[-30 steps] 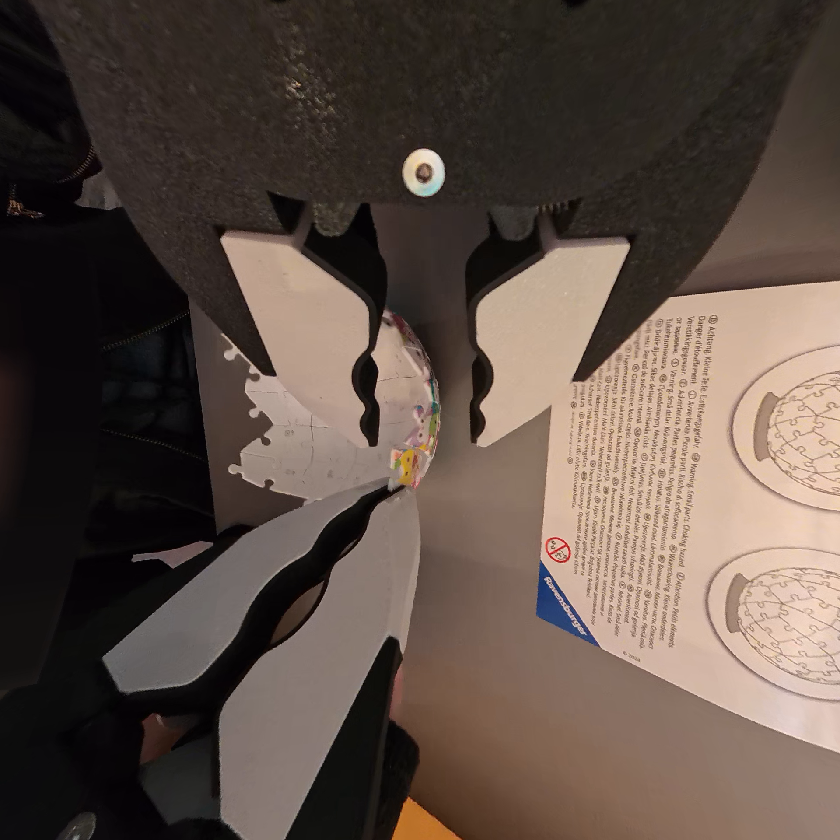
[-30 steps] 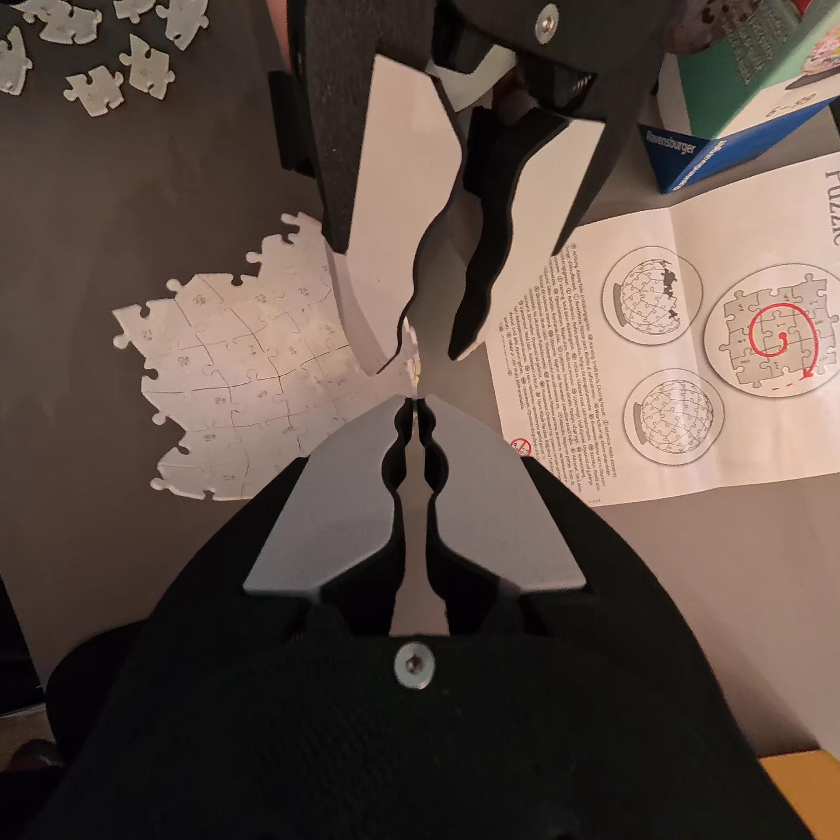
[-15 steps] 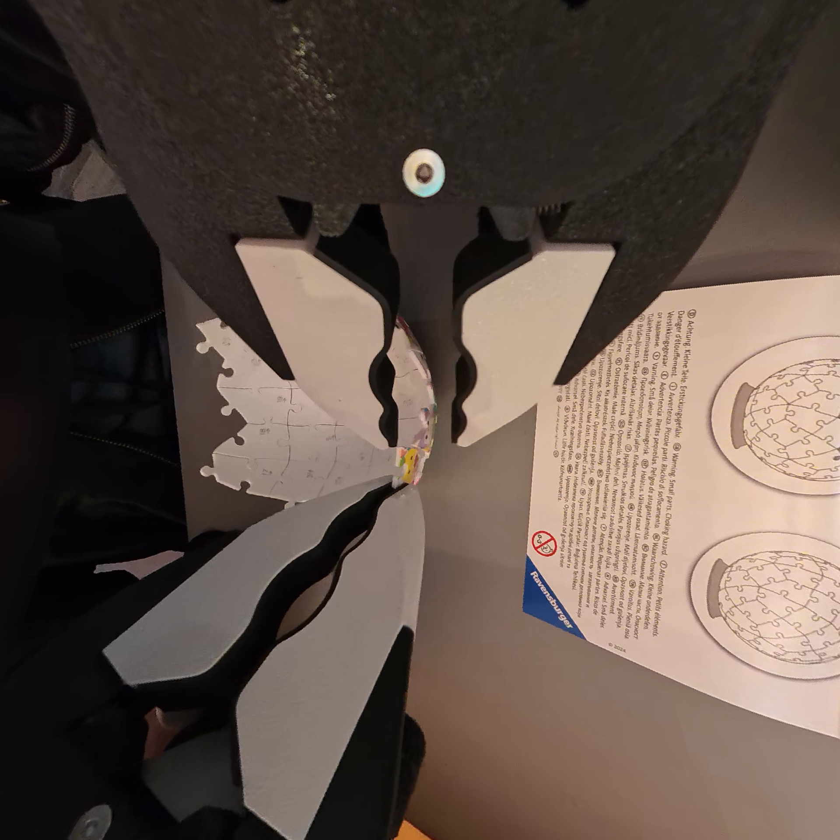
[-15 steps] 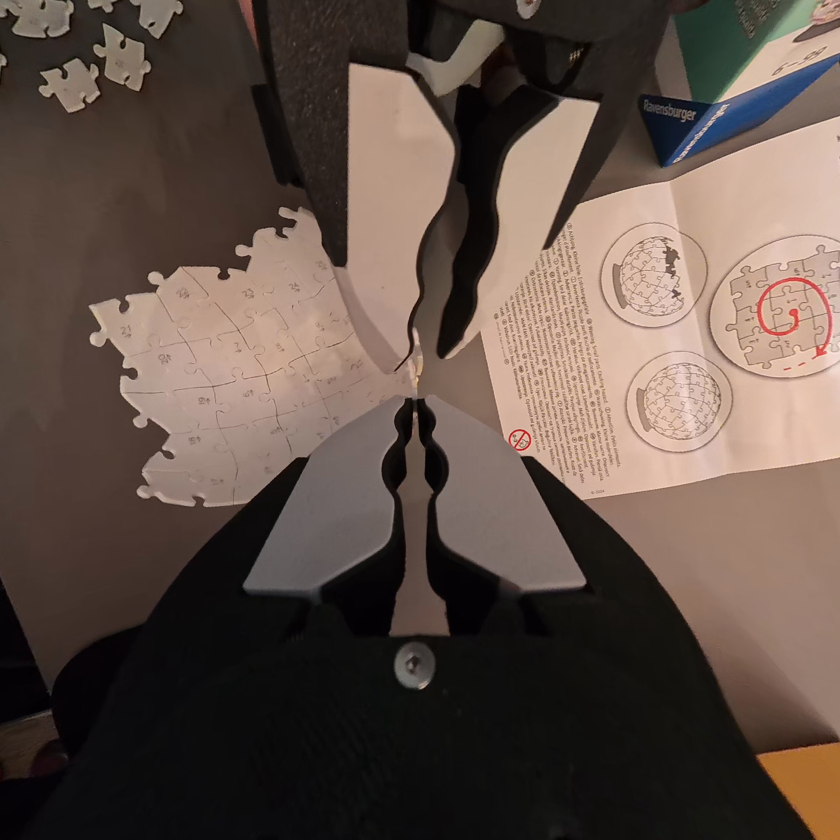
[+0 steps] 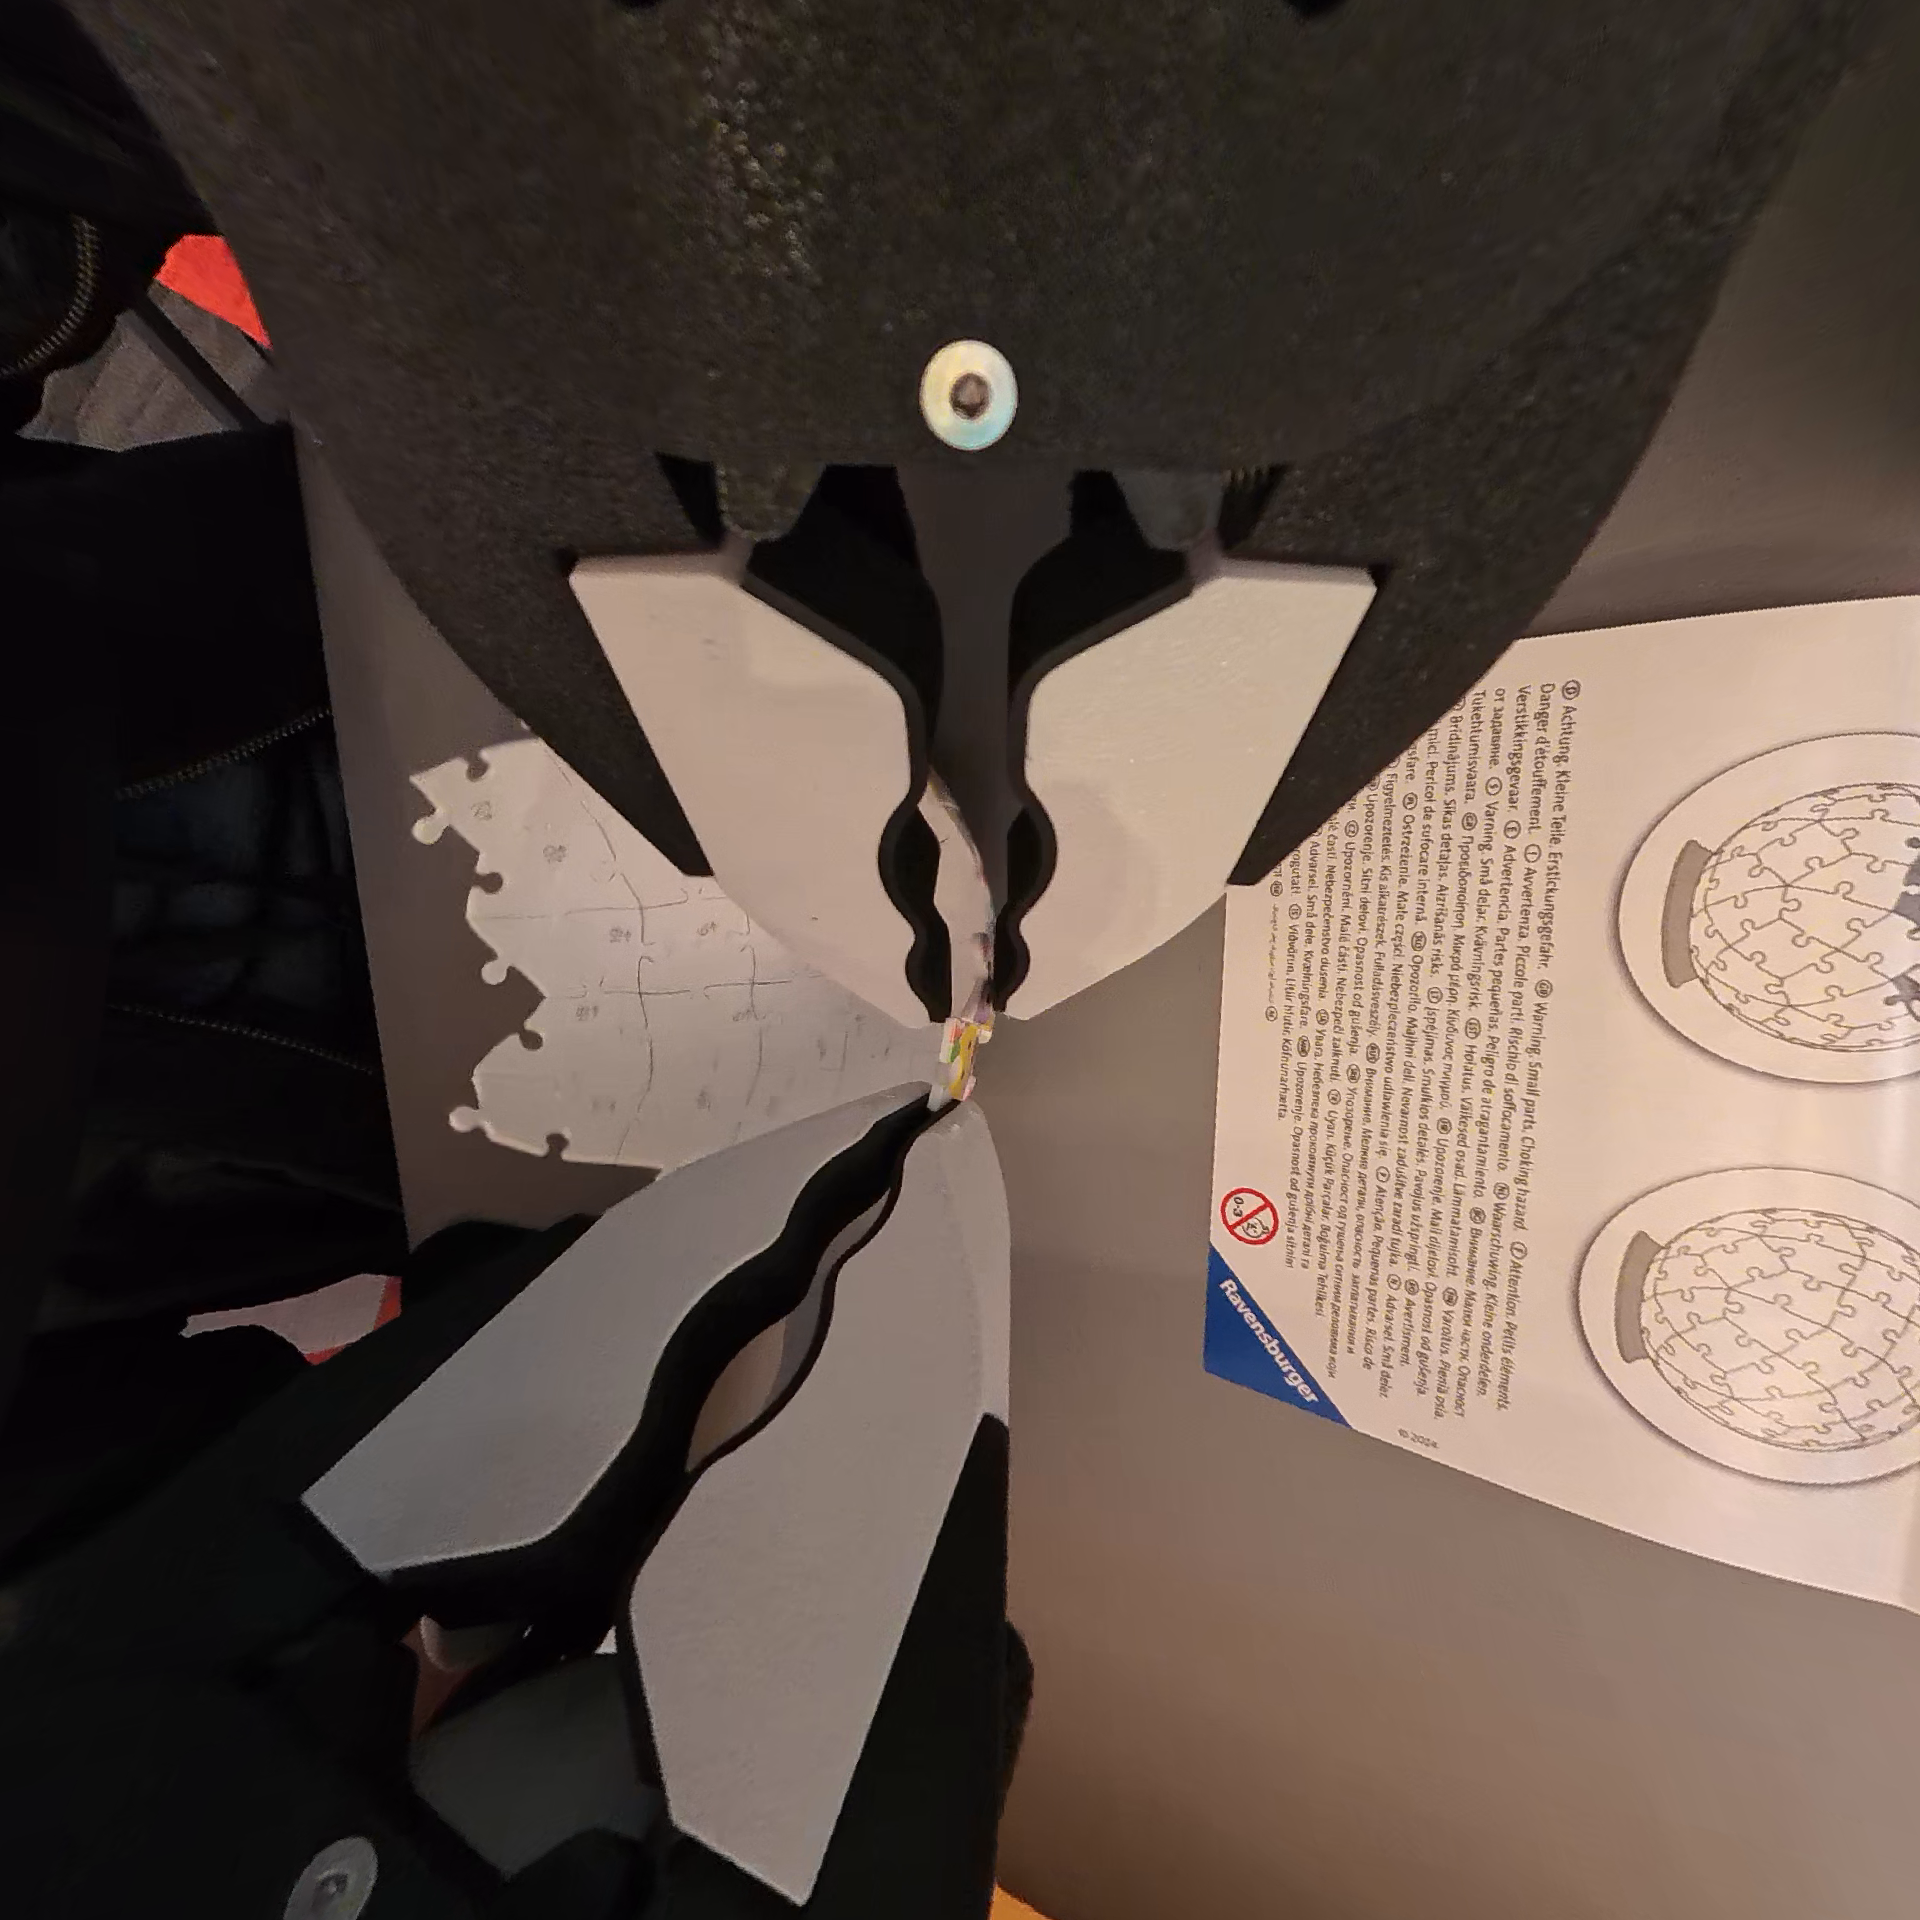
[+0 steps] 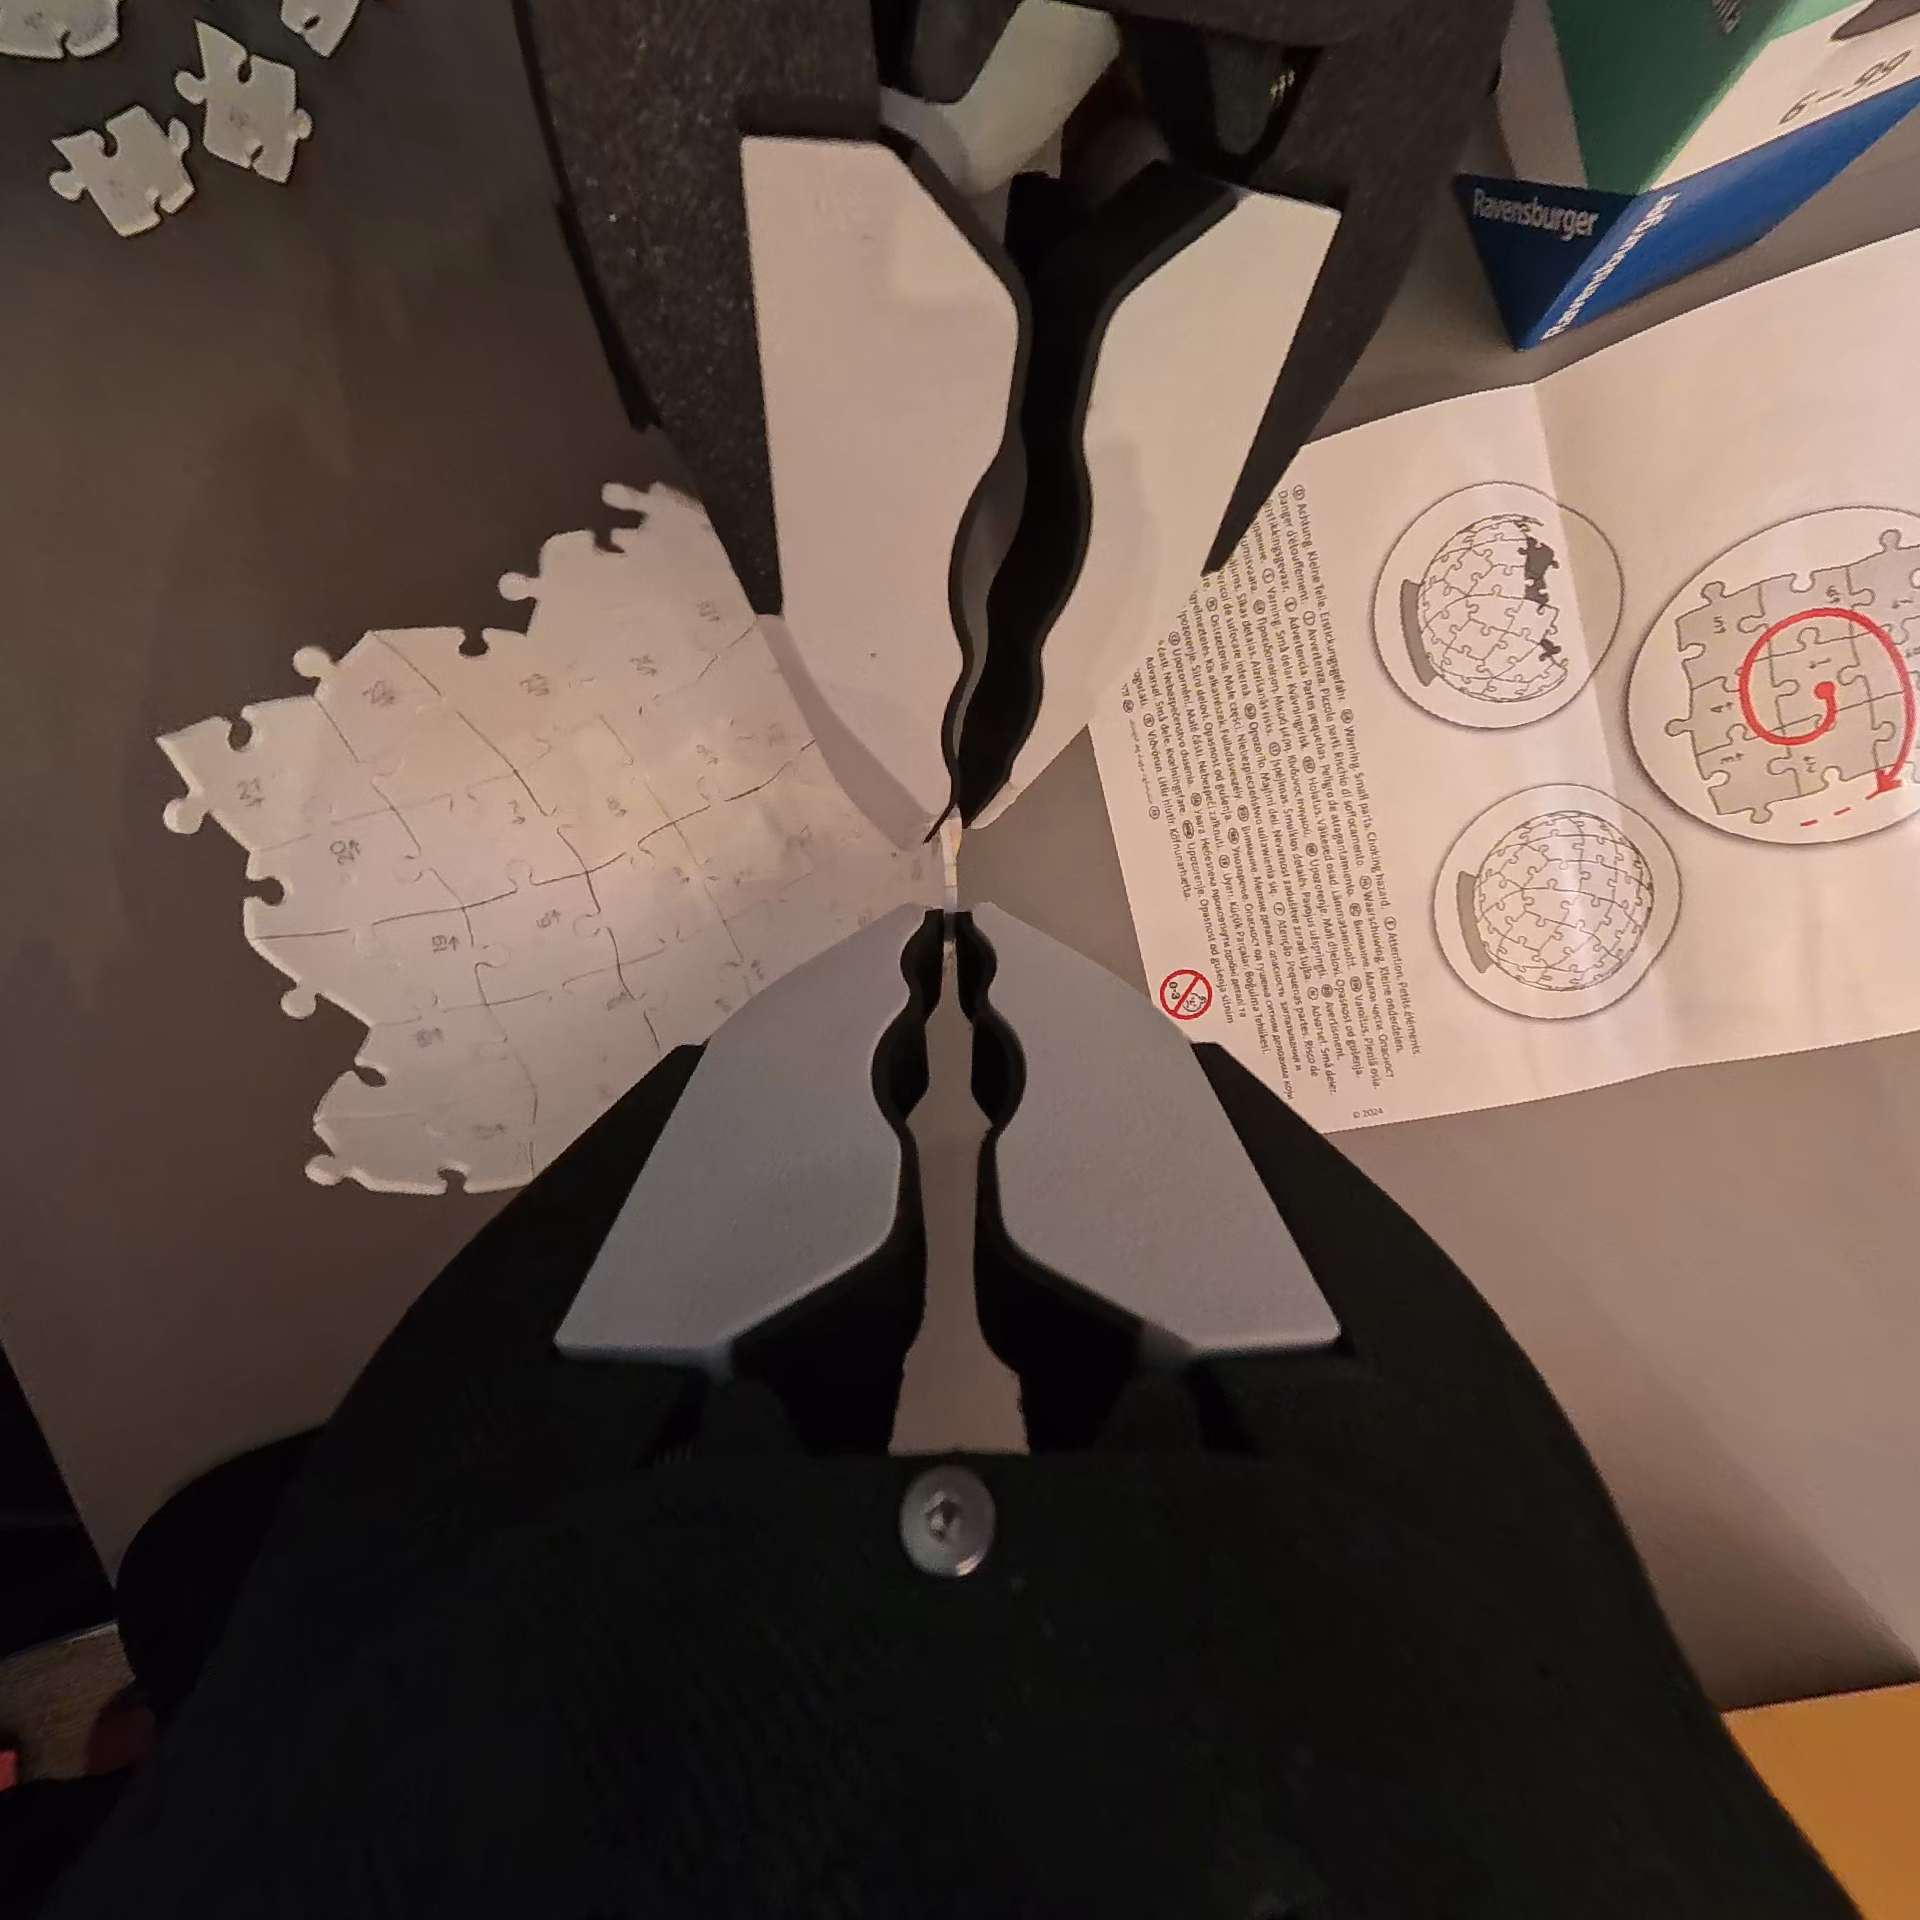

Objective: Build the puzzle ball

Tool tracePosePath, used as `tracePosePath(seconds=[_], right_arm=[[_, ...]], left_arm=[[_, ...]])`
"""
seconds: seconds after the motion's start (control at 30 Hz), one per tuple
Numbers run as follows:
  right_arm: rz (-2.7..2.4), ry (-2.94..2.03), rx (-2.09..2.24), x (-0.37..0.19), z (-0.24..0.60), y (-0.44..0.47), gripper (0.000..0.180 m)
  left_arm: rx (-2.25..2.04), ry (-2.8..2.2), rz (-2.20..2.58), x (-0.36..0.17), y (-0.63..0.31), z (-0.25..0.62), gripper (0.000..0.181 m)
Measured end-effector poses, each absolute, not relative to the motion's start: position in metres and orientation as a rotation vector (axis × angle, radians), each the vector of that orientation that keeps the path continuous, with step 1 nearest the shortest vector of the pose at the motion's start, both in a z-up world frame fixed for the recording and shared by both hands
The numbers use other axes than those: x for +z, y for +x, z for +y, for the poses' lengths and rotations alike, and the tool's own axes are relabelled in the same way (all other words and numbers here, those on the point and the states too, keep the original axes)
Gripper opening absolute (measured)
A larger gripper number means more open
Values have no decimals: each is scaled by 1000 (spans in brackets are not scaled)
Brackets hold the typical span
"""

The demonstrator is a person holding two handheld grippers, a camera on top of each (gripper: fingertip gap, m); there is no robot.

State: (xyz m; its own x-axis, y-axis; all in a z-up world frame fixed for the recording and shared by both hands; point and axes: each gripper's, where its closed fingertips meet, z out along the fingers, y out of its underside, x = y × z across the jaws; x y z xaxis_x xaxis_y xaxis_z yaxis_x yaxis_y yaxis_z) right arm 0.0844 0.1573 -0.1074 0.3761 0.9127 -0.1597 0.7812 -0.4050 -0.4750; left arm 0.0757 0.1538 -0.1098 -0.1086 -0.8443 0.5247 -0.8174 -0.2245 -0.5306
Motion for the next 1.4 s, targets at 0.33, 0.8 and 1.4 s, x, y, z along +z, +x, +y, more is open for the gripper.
tracePosePath(seconds=[0.33,0.8,1.4], right_arm=[[-1442,-2292,590,-105,160,85,9],[-1359,-2379,673,-117,162,88,13],[-1391,-2465,676,-137,124,92,8]], left_arm=[[-1254,-2062,1945,-110,75,153,4],[-1255,-2059,1955,-109,74,151,4],[-1317,-2085,1976,-105,56,119,7]])
